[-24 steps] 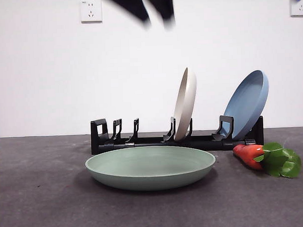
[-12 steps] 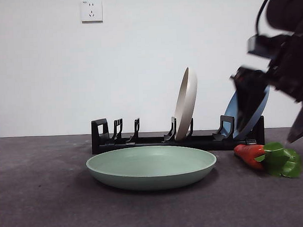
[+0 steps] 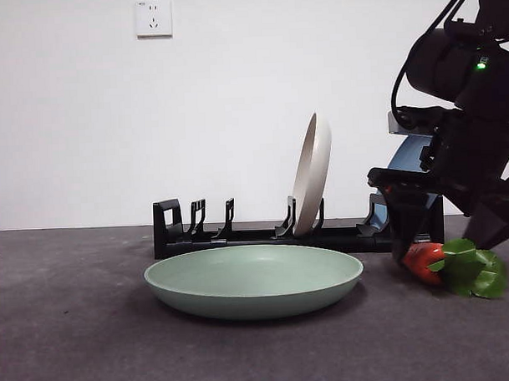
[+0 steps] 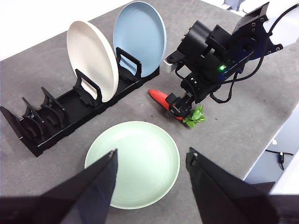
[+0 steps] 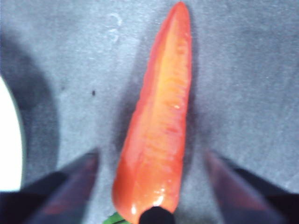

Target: Take the green plate from the plate rack,put the plate on the table,take the carrot from the table,put the carrot in the plate

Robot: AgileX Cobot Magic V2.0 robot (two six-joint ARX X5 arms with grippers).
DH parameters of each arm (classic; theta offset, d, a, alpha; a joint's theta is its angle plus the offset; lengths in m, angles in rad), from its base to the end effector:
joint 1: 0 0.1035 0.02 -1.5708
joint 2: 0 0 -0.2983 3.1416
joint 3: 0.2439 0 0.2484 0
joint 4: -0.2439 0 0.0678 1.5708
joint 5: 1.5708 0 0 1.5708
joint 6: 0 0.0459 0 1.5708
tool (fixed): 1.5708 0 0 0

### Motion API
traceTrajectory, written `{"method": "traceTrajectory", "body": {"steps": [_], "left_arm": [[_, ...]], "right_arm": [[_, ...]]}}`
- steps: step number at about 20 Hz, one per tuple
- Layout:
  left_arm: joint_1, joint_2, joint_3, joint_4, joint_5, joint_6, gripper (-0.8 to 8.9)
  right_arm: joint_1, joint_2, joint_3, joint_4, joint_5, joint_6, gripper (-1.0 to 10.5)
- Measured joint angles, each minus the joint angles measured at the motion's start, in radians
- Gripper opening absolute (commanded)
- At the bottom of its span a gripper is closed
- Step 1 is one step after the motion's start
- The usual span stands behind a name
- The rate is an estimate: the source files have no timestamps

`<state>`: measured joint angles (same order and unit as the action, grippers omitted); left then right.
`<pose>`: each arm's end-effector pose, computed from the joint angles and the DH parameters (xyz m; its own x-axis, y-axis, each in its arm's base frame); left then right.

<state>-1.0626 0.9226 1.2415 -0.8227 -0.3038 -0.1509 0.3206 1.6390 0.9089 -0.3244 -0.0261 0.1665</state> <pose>0.0839 -0.1224 0.4200 0.6680 -0.5845 -0.4606 0.6628 0.7487 0.0111 0.2996 0.1007 0.1862 0.4601 0.1803 -0.8694 -0.1859 0.9770 0.1042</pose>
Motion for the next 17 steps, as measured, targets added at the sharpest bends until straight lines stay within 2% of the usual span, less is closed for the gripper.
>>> {"method": "traceTrajectory", "body": {"steps": [4, 8, 10, 13, 17], "left_arm": [[0.000, 0.000, 0.000, 0.000, 0.000, 0.000, 2.52], [0.000, 0.000, 0.000, 0.000, 0.000, 0.000, 2.52], [0.000, 0.000, 0.000, 0.000, 0.000, 0.000, 2.52], [0.000, 0.000, 0.000, -0.003, 0.000, 0.000, 2.52], [0.000, 0.000, 0.000, -0.004, -0.001, 0.000, 2.52]], "right_arm": [[0.000, 0.000, 0.000, -0.005, 0.000, 0.003, 2.1], [0.000, 0.000, 0.000, -0.006, 0.000, 0.003, -0.2], [0.000, 0.000, 0.000, -0.006, -0.001, 0.003, -0.2], [0.006, -0.019, 0.000, -0.017, -0.048, 0.006, -0.2], [0.106, -0.167, 0.000, -0.006, -0.051, 0.032, -0.2]]}}
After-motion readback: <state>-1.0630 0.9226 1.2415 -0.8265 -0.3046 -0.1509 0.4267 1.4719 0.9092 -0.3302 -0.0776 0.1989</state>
